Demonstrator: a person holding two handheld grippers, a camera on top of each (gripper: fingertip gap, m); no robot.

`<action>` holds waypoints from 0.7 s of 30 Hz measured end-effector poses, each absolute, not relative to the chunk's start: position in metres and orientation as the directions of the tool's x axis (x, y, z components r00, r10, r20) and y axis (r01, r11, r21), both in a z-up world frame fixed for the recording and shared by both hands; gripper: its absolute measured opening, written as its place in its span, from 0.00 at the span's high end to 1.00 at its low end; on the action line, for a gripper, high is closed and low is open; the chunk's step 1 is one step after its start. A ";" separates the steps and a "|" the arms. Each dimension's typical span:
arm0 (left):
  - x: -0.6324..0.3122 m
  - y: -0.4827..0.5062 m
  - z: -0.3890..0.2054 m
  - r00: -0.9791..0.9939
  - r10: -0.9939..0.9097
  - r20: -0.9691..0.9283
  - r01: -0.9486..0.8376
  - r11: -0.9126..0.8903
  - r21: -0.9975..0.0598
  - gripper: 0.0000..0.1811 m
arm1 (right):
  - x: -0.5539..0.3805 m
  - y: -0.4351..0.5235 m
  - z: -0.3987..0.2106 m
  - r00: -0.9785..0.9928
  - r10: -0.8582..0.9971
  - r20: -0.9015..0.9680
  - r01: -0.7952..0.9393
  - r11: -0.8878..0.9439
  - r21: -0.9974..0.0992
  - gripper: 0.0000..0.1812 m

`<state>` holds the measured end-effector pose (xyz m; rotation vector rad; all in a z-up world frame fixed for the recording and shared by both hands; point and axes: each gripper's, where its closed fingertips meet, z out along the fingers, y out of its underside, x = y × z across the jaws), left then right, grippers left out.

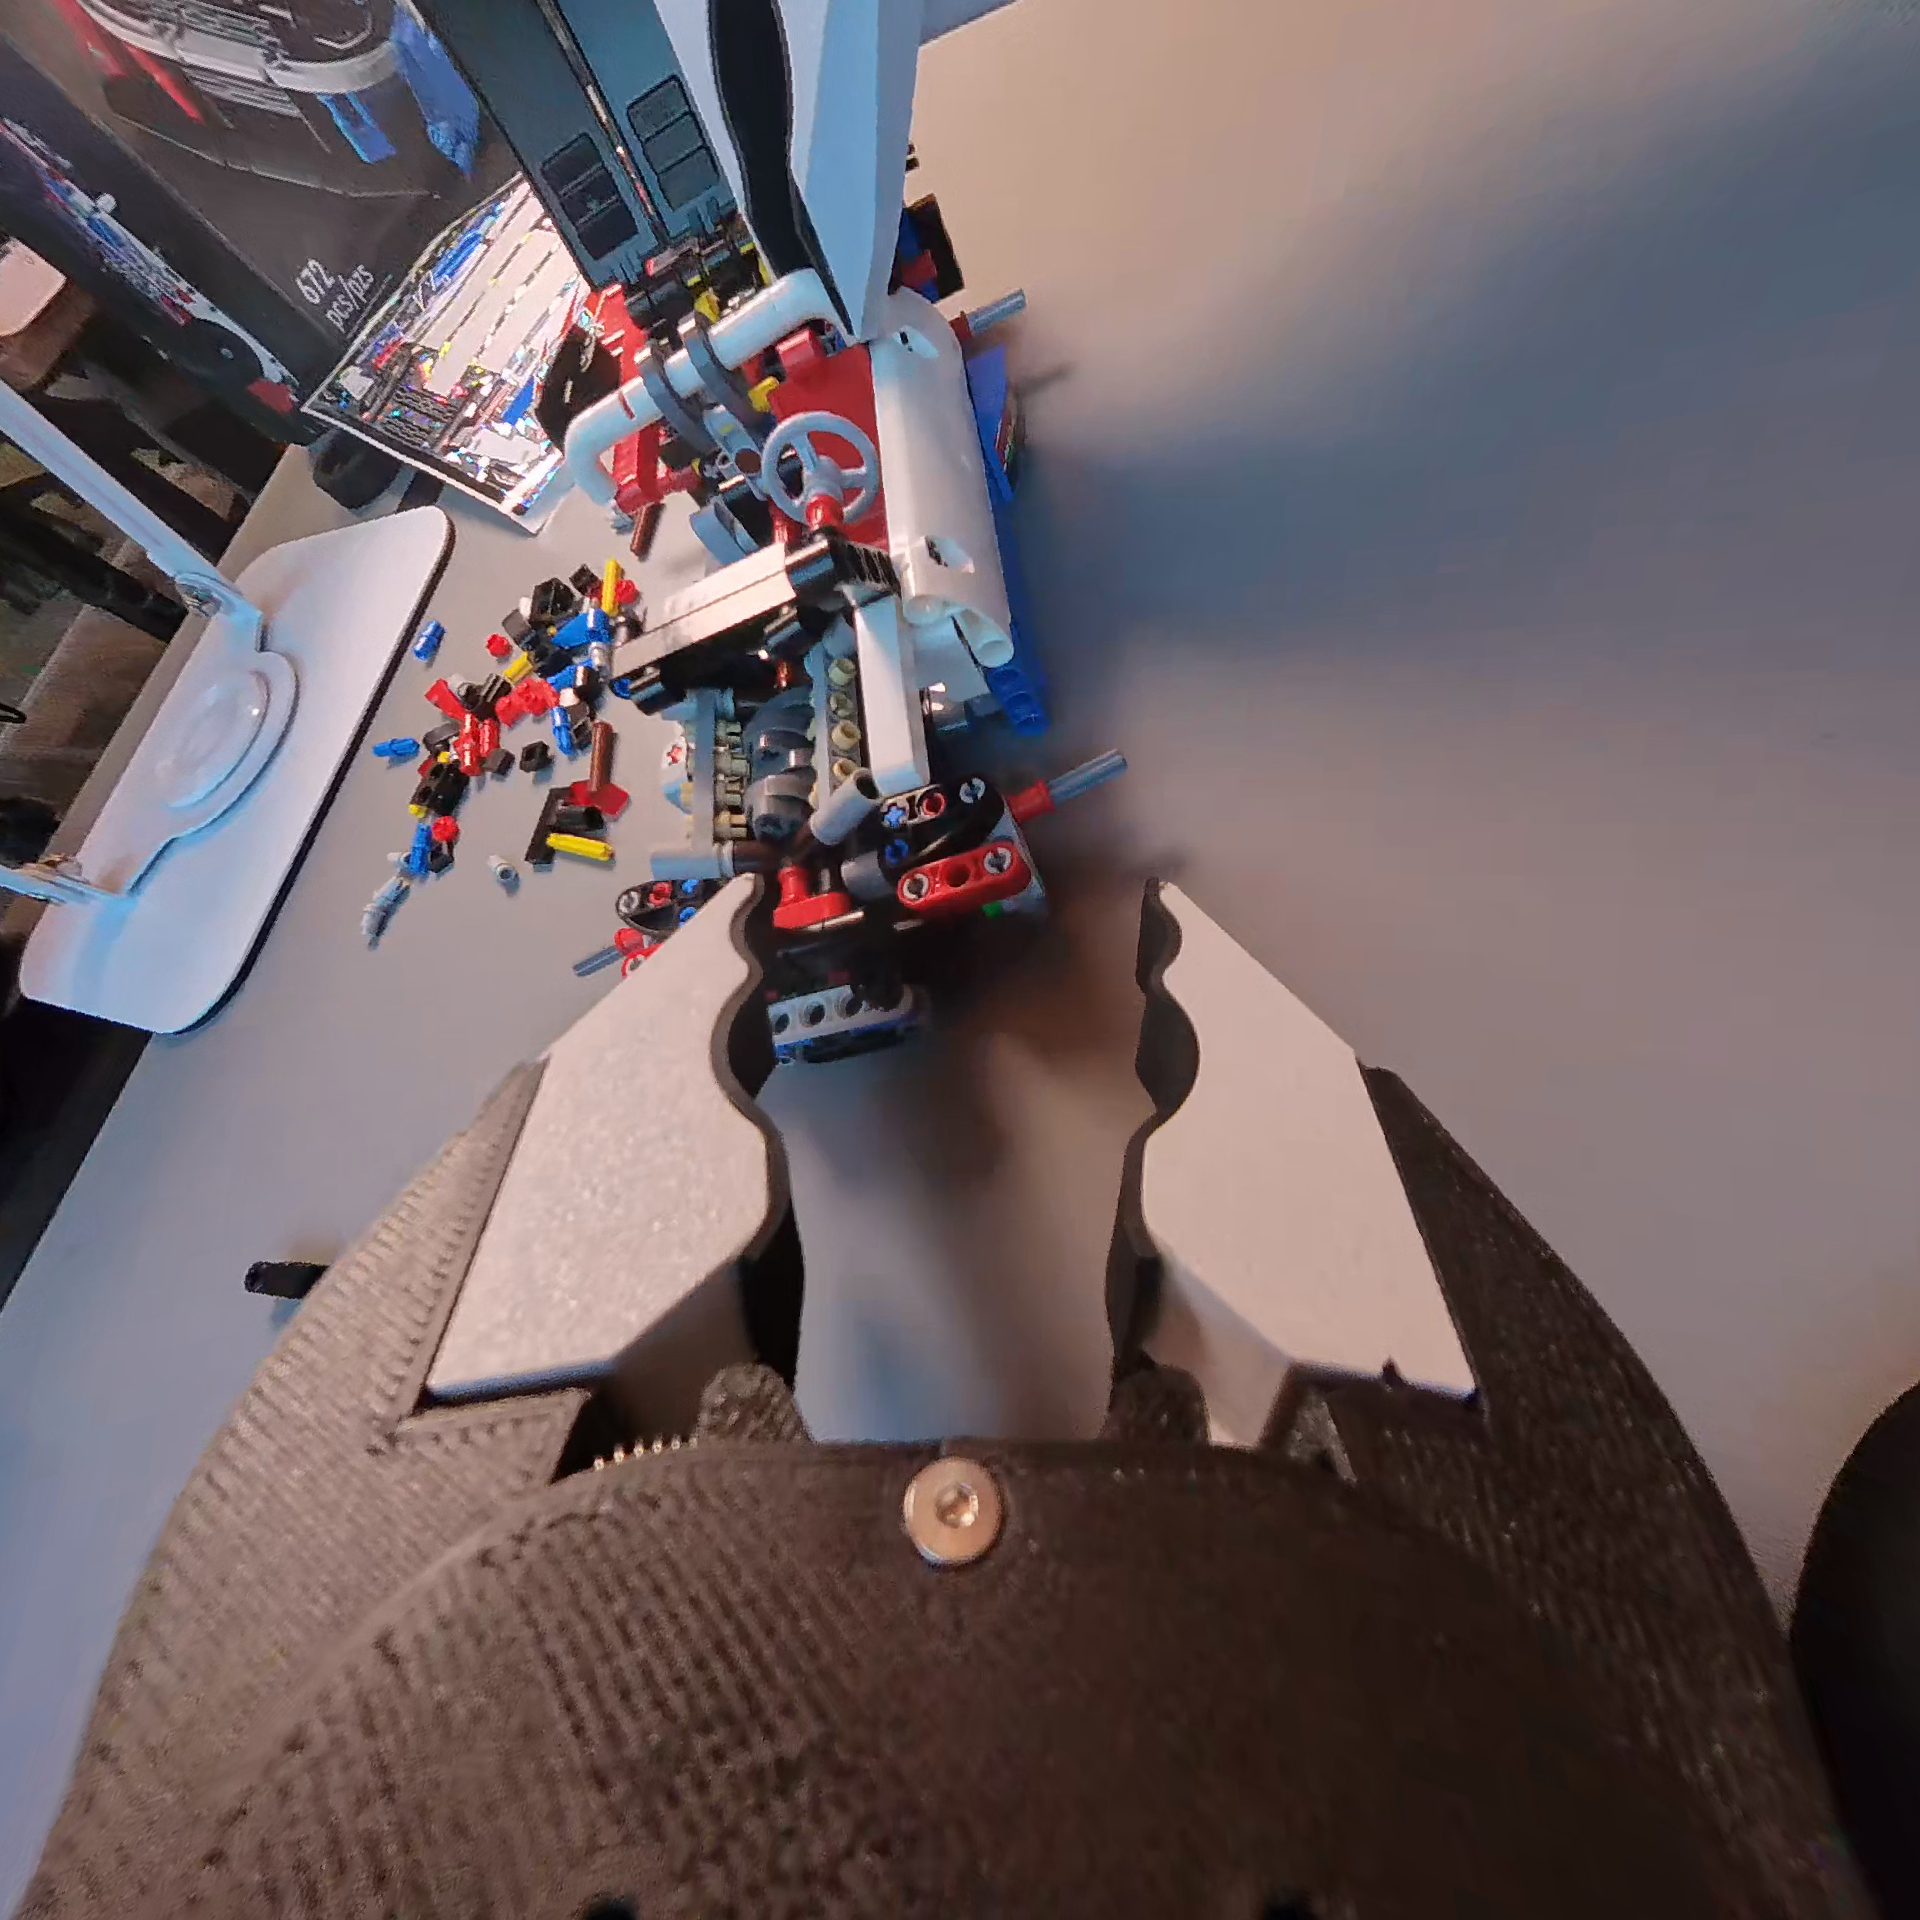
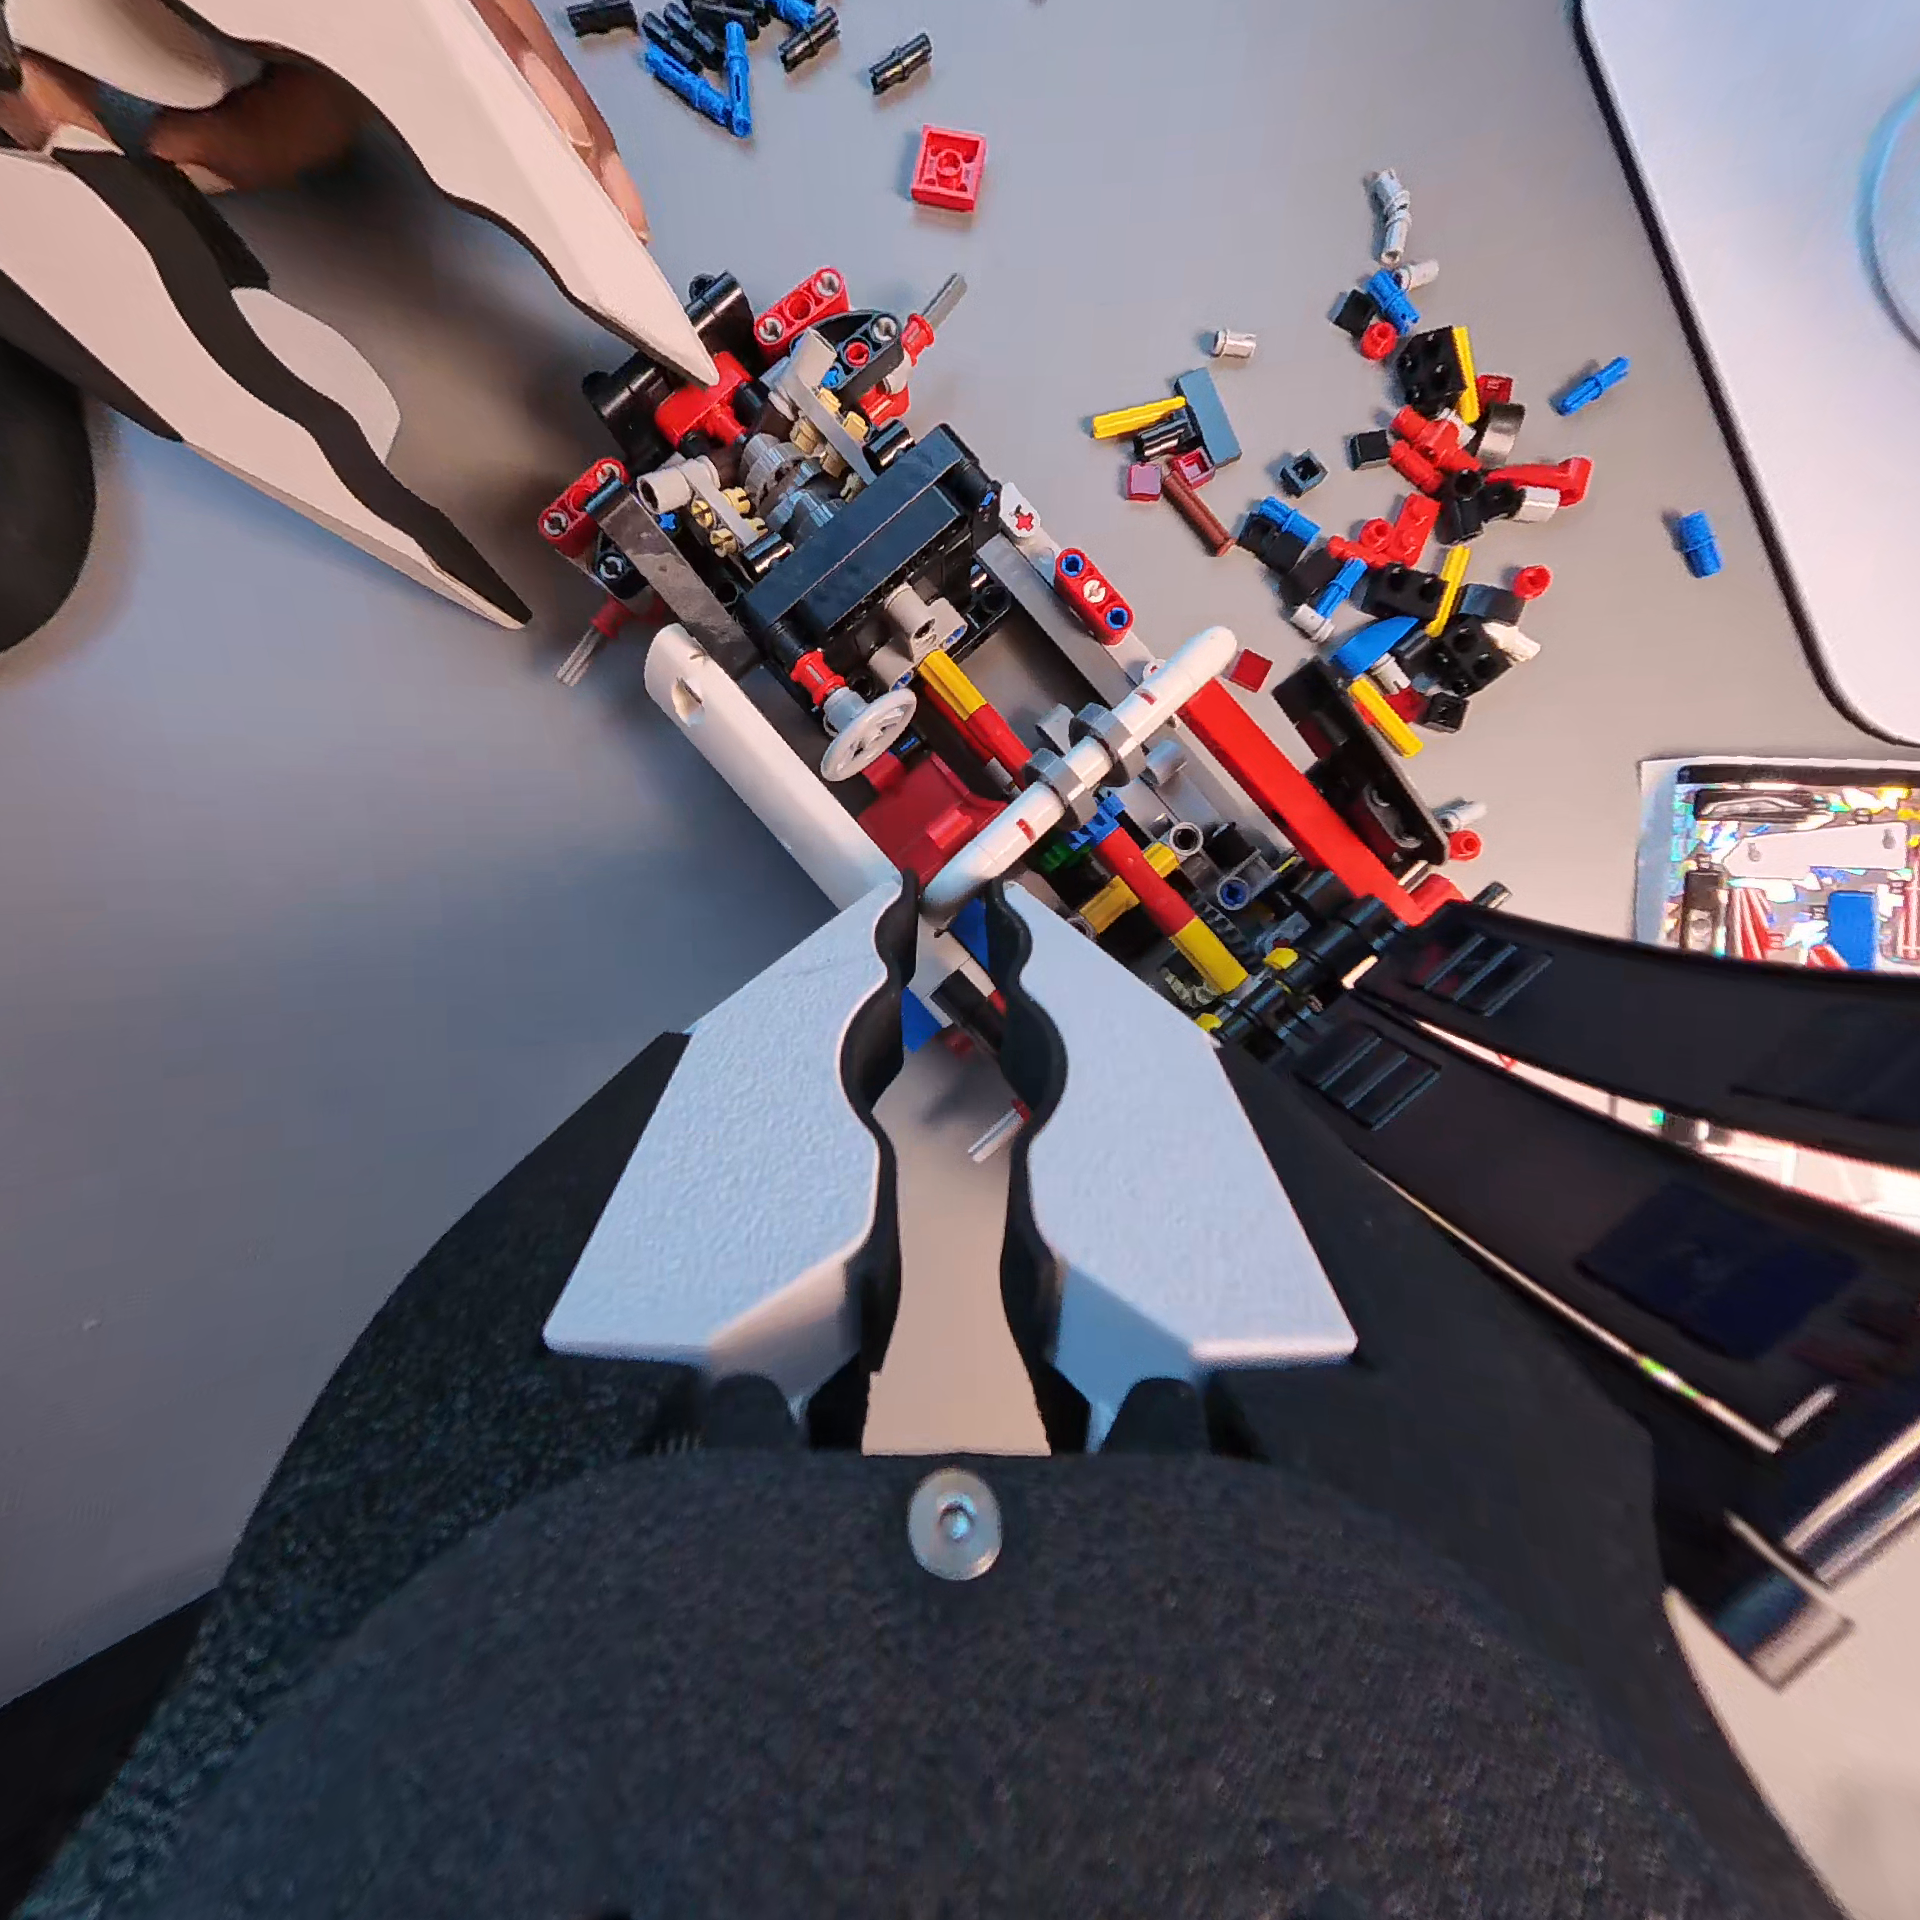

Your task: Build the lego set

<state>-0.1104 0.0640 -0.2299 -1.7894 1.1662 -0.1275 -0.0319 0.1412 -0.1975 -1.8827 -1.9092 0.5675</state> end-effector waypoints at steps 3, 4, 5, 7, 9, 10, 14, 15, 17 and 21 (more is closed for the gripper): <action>-0.110 0.063 -0.229 0.541 -0.756 -0.368 -0.640 -0.085 -0.764 0.62 | -0.030 0.143 -0.190 -0.077 0.986 0.151 0.836 0.147 -0.528 0.89; -0.110 0.063 -0.229 0.543 -0.759 -0.359 -0.633 -0.089 -0.769 0.62 | -0.032 0.138 -0.183 -0.161 0.954 0.253 0.813 0.273 -0.515 0.85; -0.110 0.063 -0.228 0.544 -0.764 -0.347 -0.625 -0.093 -0.775 0.62 | -0.035 0.129 -0.178 -0.259 0.907 0.332 0.778 0.400 -0.485 0.83; -0.110 0.063 -0.226 0.548 -0.771 -0.323 -0.607 -0.101 -0.788 0.62 | -0.039 0.110 -0.181 -0.409 0.831 0.378 0.741 0.544 -0.394 0.81; -0.110 0.063 -0.223 0.554 -0.778 -0.296 -0.581 -0.107 -0.807 0.63 | -0.048 0.106 -0.192 -0.473 0.799 0.372 0.749 0.587 -0.308 0.74; -0.110 0.063 -0.221 0.560 -0.779 -0.283 -0.565 -0.110 -0.818 0.63 | -0.052 0.110 -0.199 -0.502 0.777 0.379 0.752 0.609 -0.253 0.73; -0.114 0.058 -0.217 0.574 -0.776 -0.260 -0.528 -0.109 -0.842 0.64 | -0.051 0.124 -0.224 -0.607 0.727 0.320 0.747 0.660 -0.083 0.69; -0.115 0.056 -0.218 0.571 -0.778 -0.261 -0.530 -0.107 -0.841 0.64 | -0.051 0.125 -0.228 -0.635 0.705 0.315 0.730 0.681 -0.055 0.70; -0.115 0.053 -0.219 0.555 -0.790 -0.260 -0.539 -0.102 -0.836 0.64 | -0.052 0.130 -0.232 -0.666 0.670 0.327 0.708 0.707 -0.007 0.73; -0.115 0.050 -0.217 0.539 -0.809 -0.233 -0.519 -0.102 -0.848 0.62 | -0.049 0.131 -0.231 -0.684 0.668 0.294 0.703 0.711 0.023 0.75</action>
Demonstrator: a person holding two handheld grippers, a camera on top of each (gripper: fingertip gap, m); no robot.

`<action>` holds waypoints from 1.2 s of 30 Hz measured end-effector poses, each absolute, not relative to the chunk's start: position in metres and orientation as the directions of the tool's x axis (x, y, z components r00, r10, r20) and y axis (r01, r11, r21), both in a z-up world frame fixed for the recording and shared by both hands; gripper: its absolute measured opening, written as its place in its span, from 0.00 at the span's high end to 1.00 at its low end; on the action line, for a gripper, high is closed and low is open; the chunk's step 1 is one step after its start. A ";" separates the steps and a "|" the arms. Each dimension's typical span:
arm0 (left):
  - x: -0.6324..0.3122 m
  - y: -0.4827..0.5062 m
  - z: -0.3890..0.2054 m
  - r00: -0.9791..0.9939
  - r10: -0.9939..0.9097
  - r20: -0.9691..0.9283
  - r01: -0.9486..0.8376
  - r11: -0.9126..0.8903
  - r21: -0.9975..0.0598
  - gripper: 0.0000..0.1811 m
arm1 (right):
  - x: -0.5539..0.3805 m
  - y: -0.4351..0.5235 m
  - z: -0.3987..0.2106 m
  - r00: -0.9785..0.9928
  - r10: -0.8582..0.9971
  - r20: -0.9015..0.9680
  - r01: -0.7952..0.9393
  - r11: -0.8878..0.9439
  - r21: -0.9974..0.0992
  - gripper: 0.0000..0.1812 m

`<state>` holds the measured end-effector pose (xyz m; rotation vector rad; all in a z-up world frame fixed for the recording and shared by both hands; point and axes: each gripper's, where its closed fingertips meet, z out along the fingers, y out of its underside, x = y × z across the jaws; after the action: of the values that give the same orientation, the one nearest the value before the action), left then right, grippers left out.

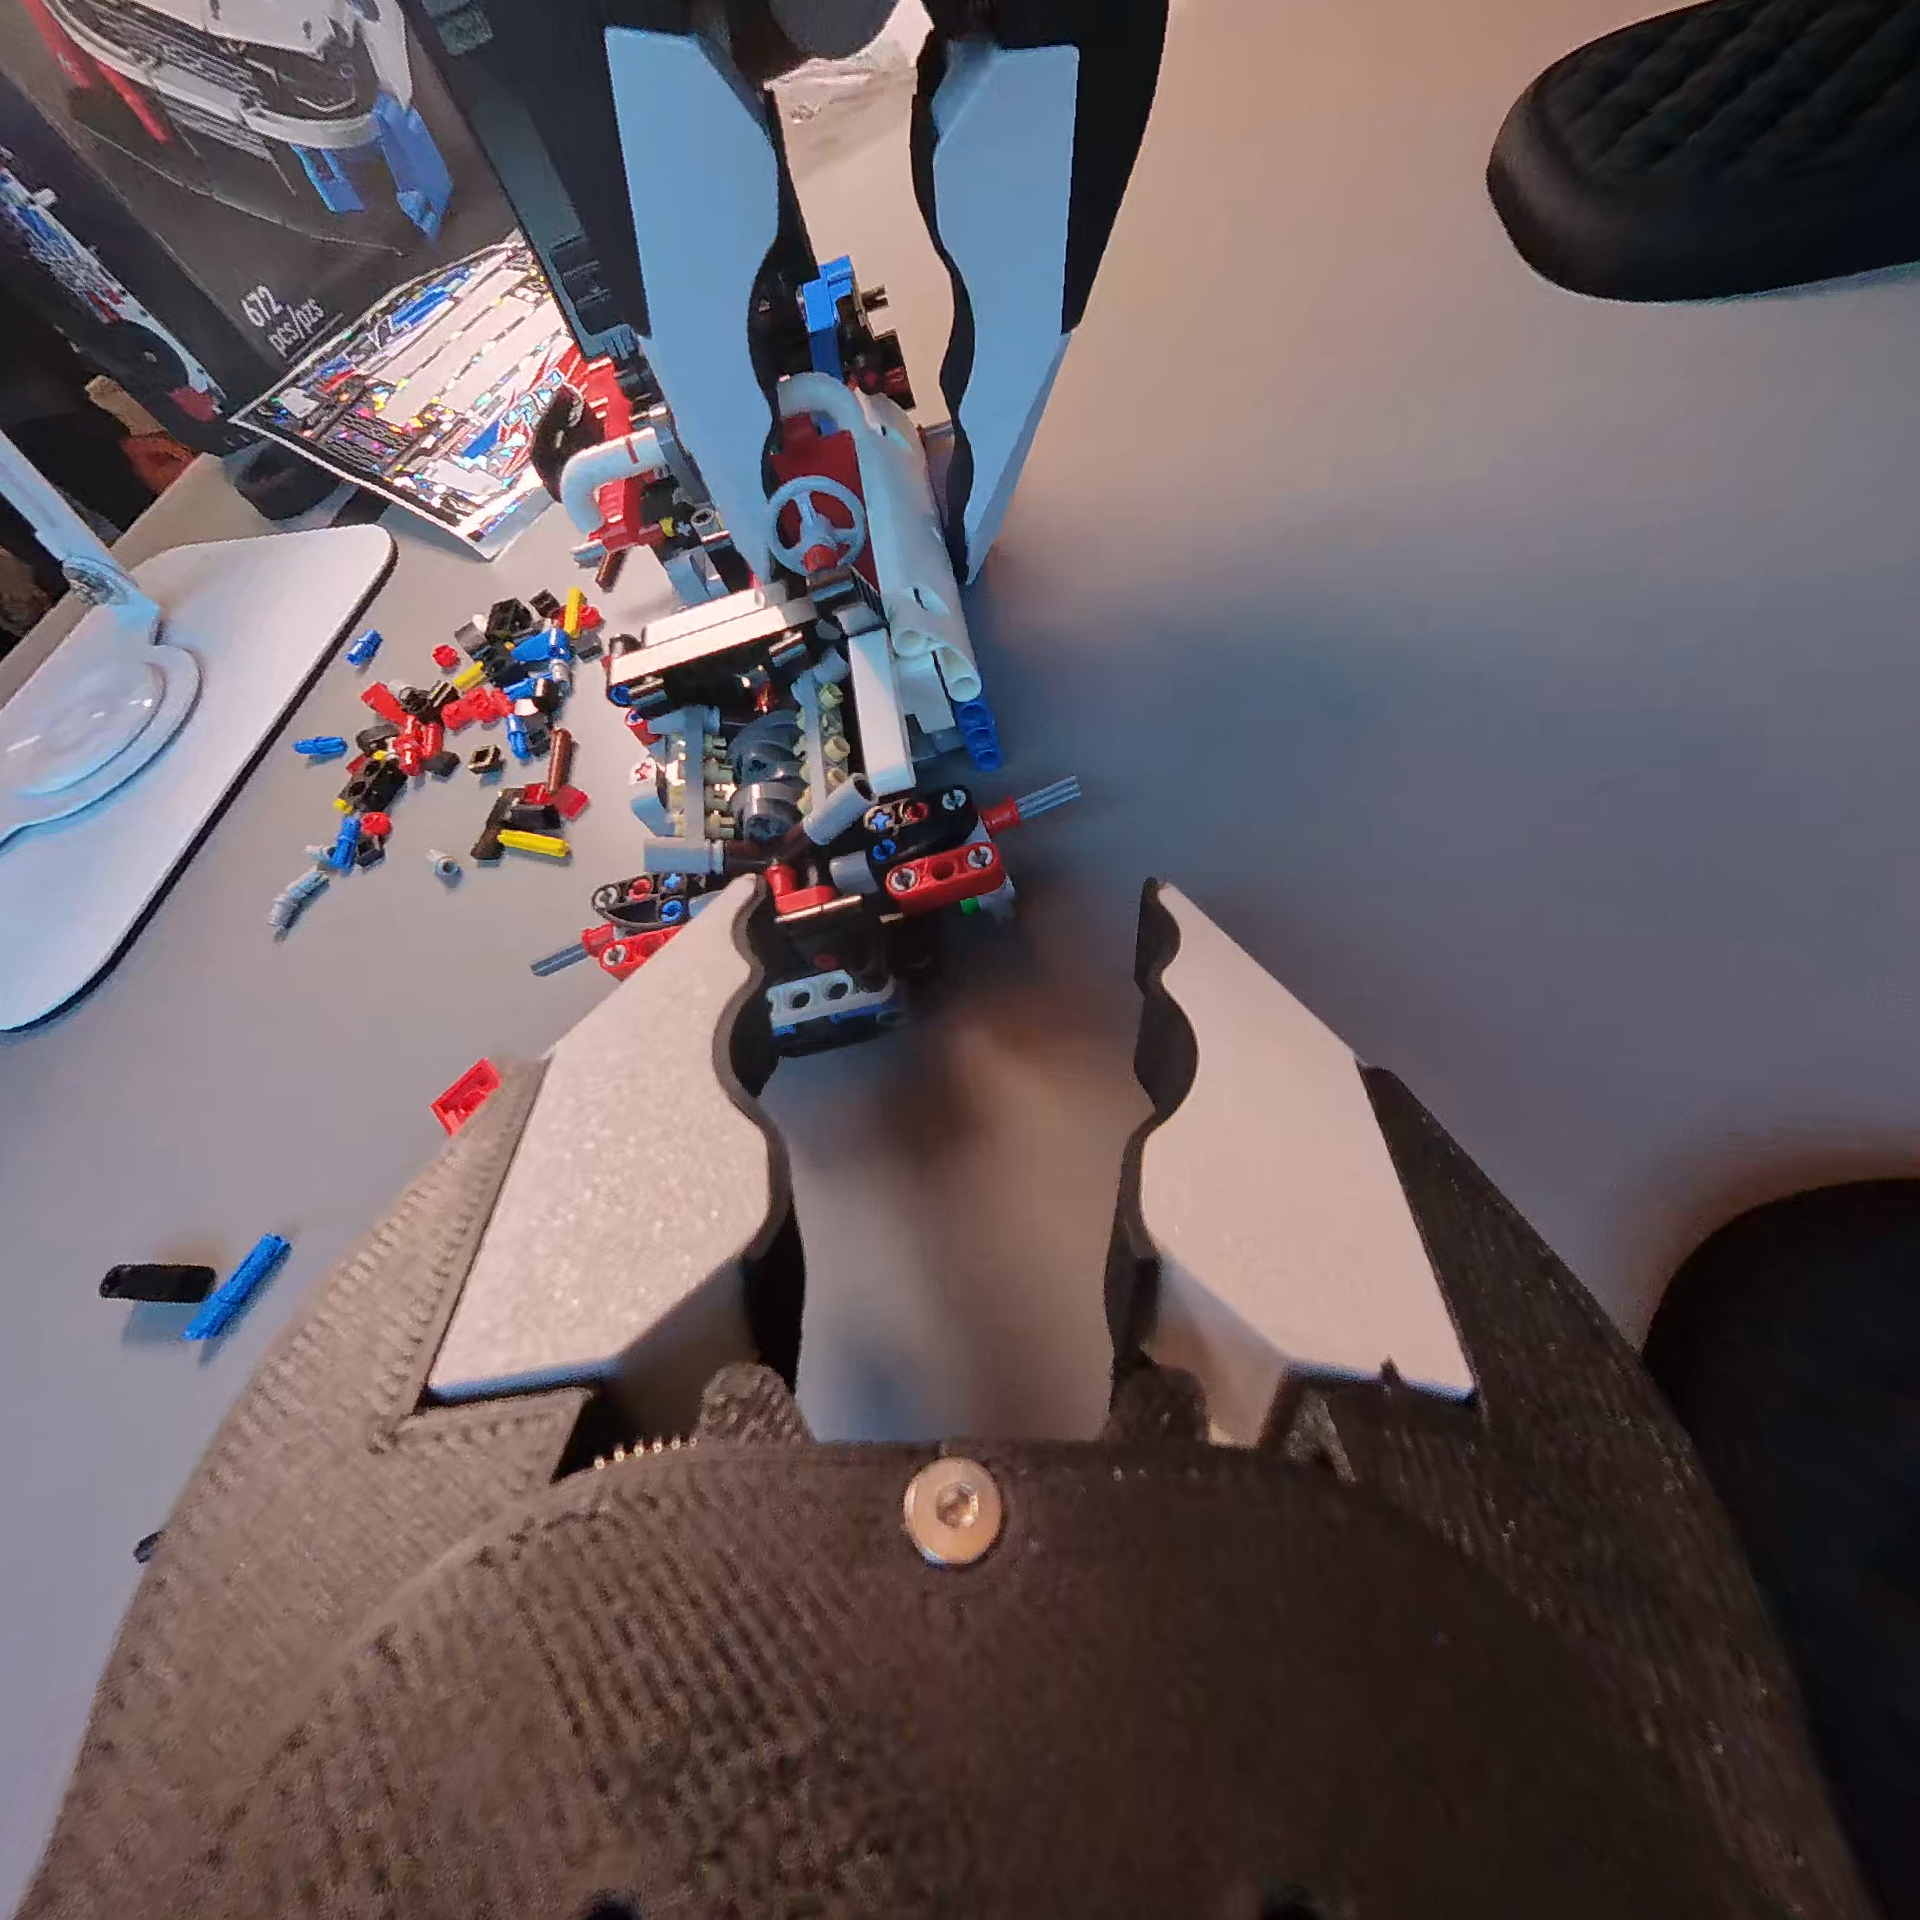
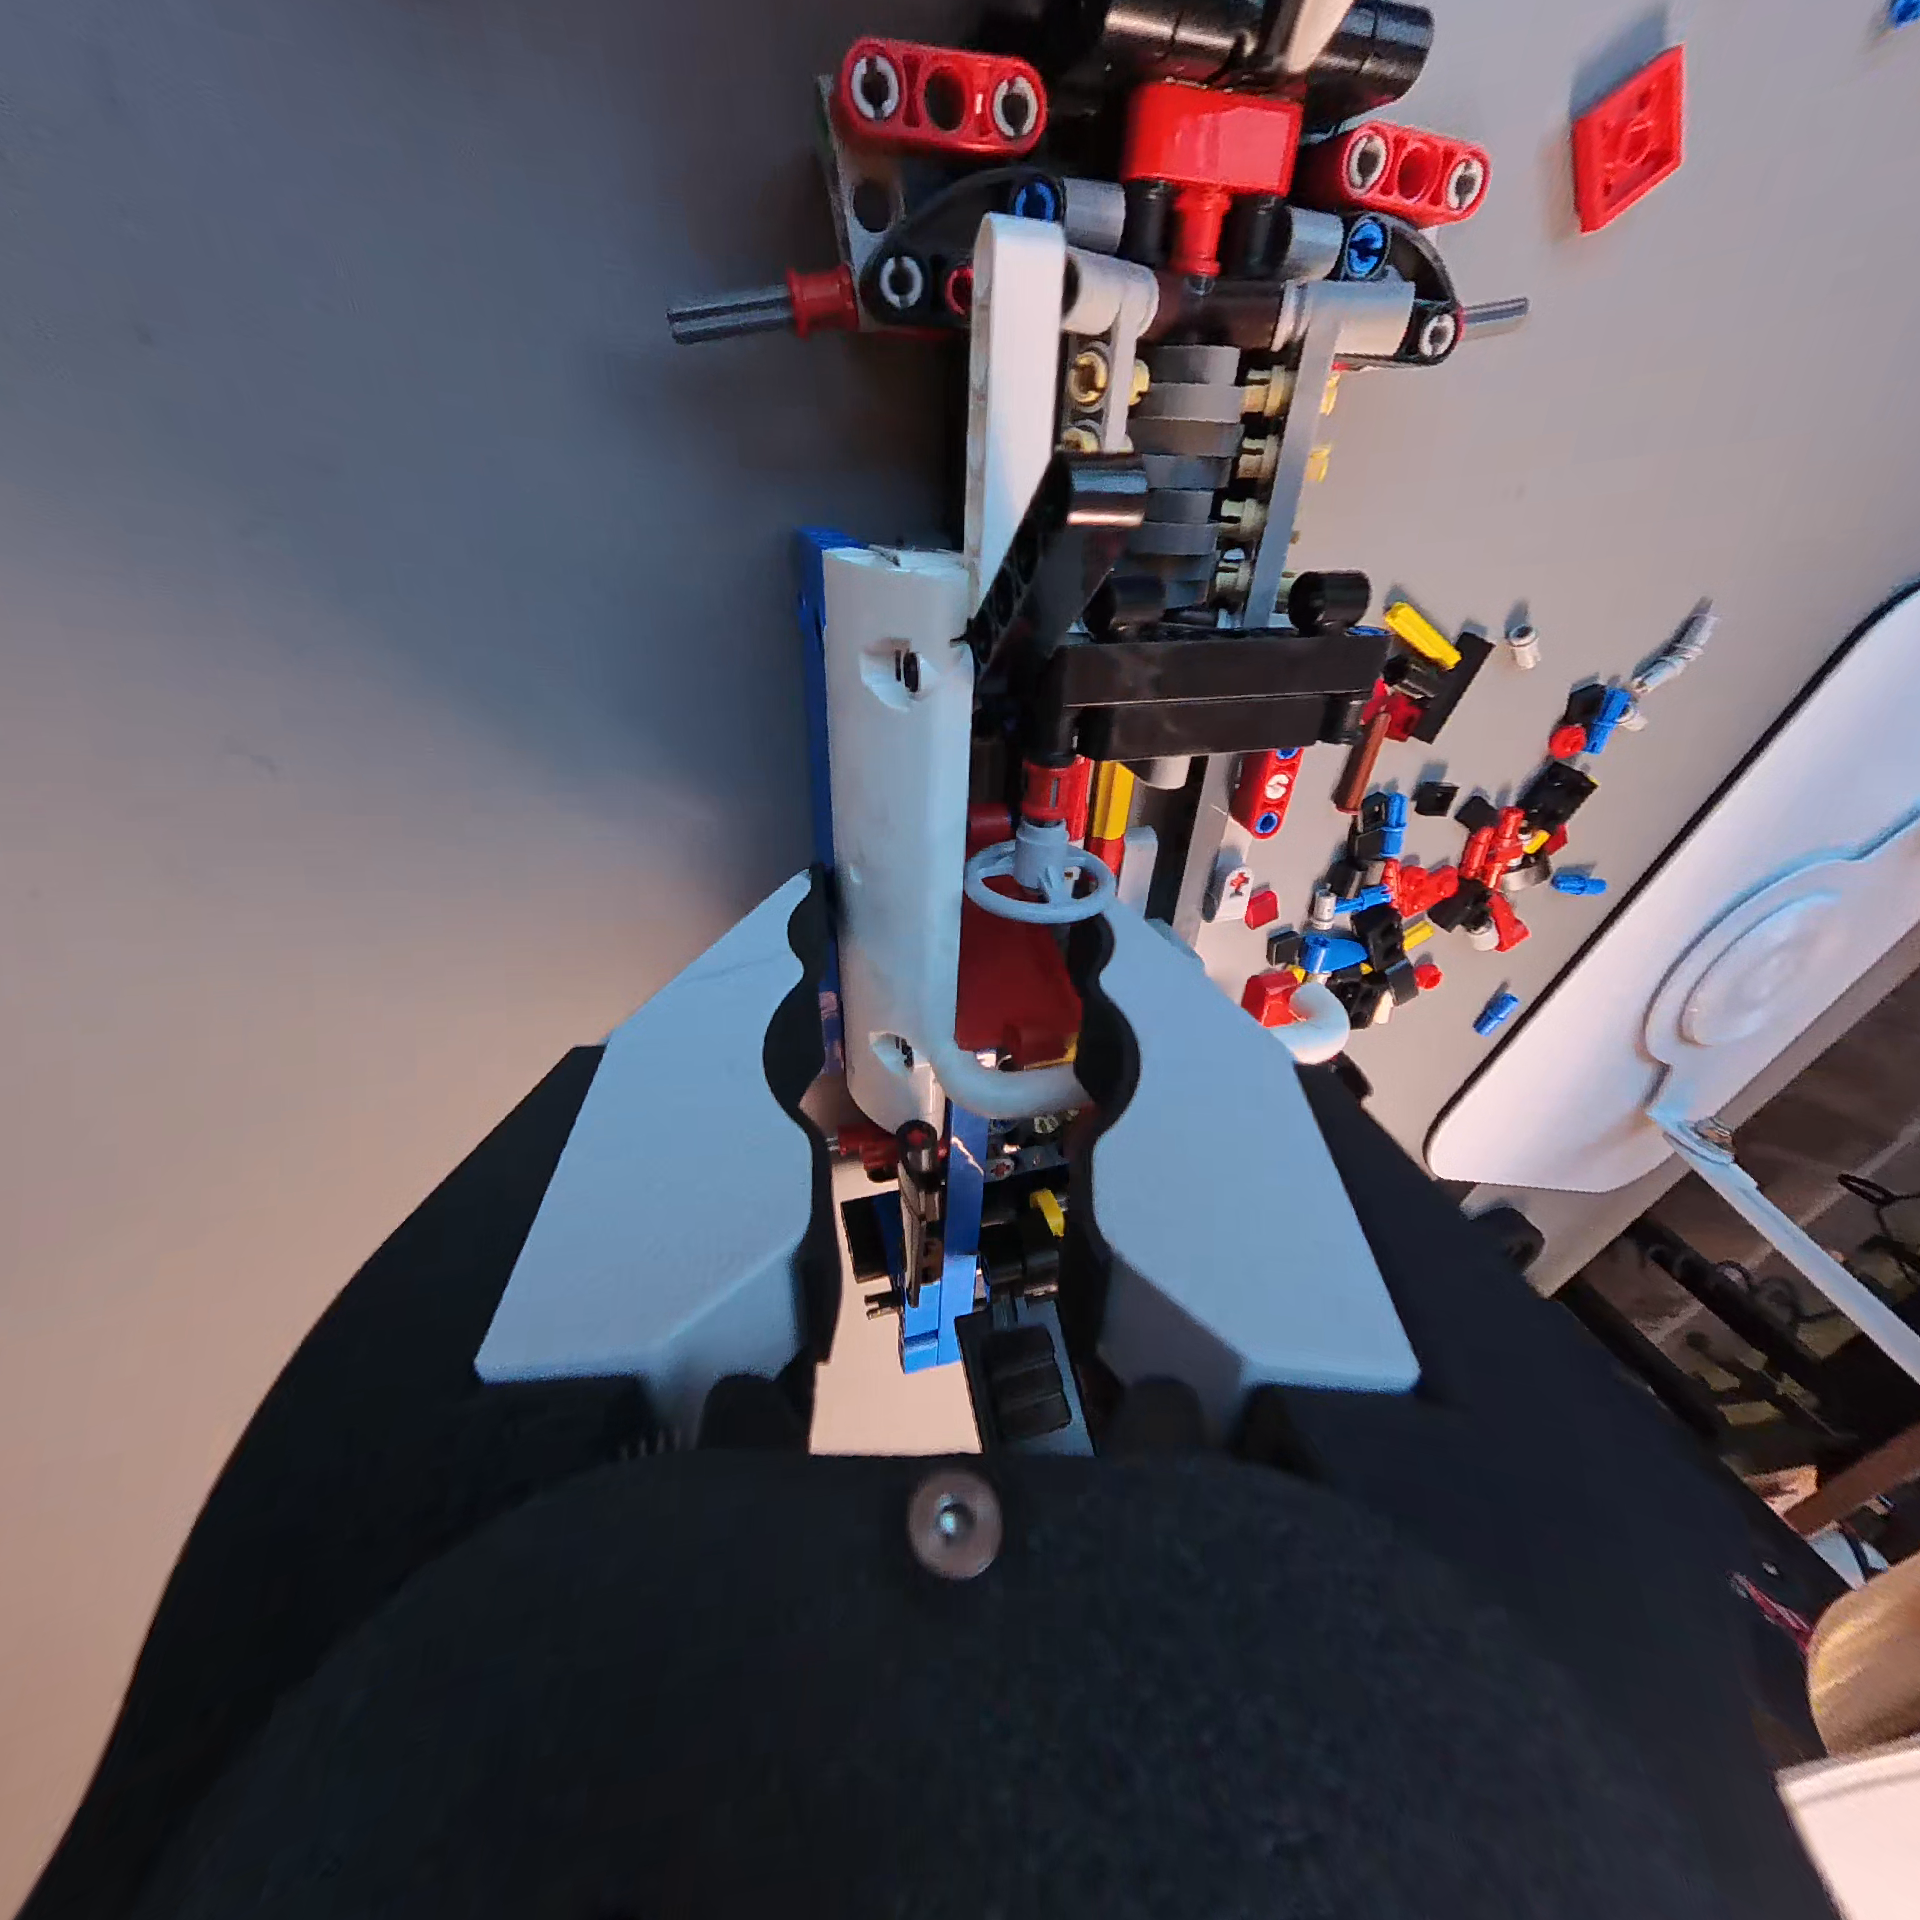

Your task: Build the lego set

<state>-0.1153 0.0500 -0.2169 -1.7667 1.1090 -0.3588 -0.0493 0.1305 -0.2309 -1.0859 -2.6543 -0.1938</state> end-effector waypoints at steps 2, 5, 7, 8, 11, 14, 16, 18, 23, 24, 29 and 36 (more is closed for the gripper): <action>-0.118 0.051 -0.217 0.541 -0.800 -0.259 -0.536 -0.092 -0.839 0.61 | -0.045 0.126 -0.229 -0.703 0.660 0.265 0.688 0.726 0.016 0.84; -0.116 0.051 -0.214 0.541 -0.793 -0.280 -0.539 -0.071 -0.839 0.60 | -0.037 0.122 -0.225 -0.705 0.680 0.202 0.697 0.717 0.021 0.89; -0.114 0.054 -0.214 0.547 -0.786 -0.288 -0.536 -0.065 -0.842 0.59 | -0.029 0.118 -0.226 -0.716 0.686 0.131 0.693 0.720 0.014 0.91; -0.114 0.055 -0.215 0.548 -0.781 -0.299 -0.545 -0.063 -0.836 0.58 | -0.027 0.117 -0.226 -0.719 0.688 0.103 0.692 0.722 0.007 0.91; -0.111 0.055 -0.218 0.532 -0.774 -0.343 -0.578 -0.036 -0.815 0.54 | -0.022 0.110 -0.213 -0.701 0.713 -0.016 0.713 0.700 -0.044 0.91; -0.106 0.064 -0.212 0.514 -0.689 -0.511 -0.661 0.062 -0.748 0.56 | -0.014 0.092 -0.190 -0.660 0.723 -0.202 0.749 0.653 -0.111 0.91; -0.101 0.076 -0.203 0.498 -0.599 -0.627 -0.708 0.136 -0.693 0.63 | -0.010 0.080 -0.175 -0.630 0.705 -0.325 0.771 0.619 -0.153 0.91; -0.096 0.085 -0.198 0.485 -0.536 -0.691 -0.741 0.169 -0.650 0.76 | -0.008 0.075 -0.168 -0.603 0.691 -0.398 0.789 0.591 -0.170 0.90; -0.097 0.085 -0.194 0.587 -0.589 -0.555 -0.647 0.071 -0.759 0.76 | -0.023 0.077 -0.140 -0.581 0.778 -0.240 0.798 0.485 -0.358 0.81; -0.099 0.083 -0.194 0.610 -0.592 -0.527 -0.629 0.043 -0.776 0.76 | -0.031 0.075 -0.125 -0.567 0.810 -0.148 0.762 0.448 -0.467 0.80; -0.100 0.081 -0.188 0.706 -0.582 -0.404 -0.547 -0.085 -0.833 0.77 | -0.034 0.081 -0.091 -0.030 0.985 0.167 0.536 0.157 -0.829 0.84; -0.079 0.081 -0.174 0.753 -0.562 -0.342 -0.511 -0.173 -0.842 0.76 | -0.001 0.081 -0.105 0.495 0.863 0.101 0.231 -0.019 -0.973 0.91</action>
<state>-0.0787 0.0812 -0.1737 -1.8205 0.8336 -0.0561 -0.0005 0.0813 -0.1046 -1.5457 -0.9811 0.6605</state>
